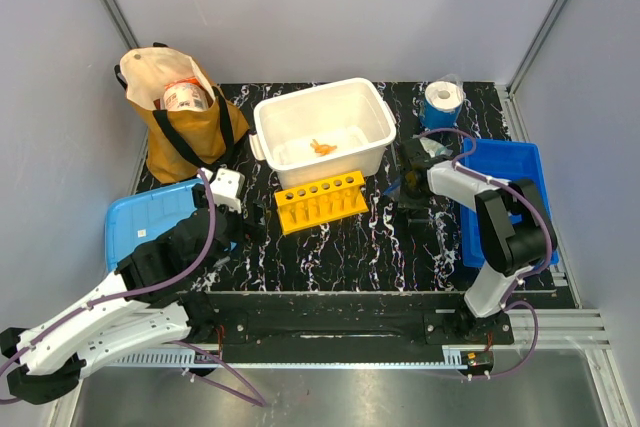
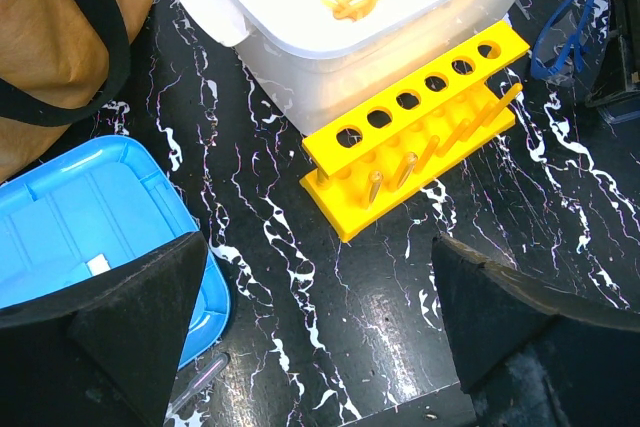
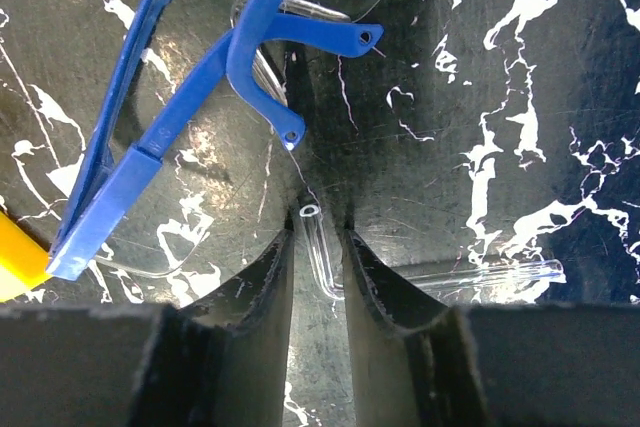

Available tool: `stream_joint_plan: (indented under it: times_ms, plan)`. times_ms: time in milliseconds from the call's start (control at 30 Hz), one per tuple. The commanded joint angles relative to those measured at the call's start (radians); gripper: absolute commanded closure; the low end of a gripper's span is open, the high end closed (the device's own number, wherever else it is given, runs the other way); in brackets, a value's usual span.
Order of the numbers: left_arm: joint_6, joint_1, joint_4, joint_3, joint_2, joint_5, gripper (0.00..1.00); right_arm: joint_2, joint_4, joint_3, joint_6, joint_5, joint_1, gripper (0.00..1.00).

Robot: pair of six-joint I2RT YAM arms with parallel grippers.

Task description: Organize the chemistry lab equipment

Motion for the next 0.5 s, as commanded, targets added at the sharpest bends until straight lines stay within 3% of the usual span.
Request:
stream_joint_plan:
  times_ms: [0,467]
  plan:
    - [0.006,-0.003,0.053,-0.001,-0.008,-0.018,0.01,0.039,-0.026,0.012,0.033,0.076,0.023,0.73]
    - [0.003,-0.005,0.047,-0.004,-0.013,-0.018,0.01,-0.028,0.014,0.018,0.018,0.075,0.046,0.94]
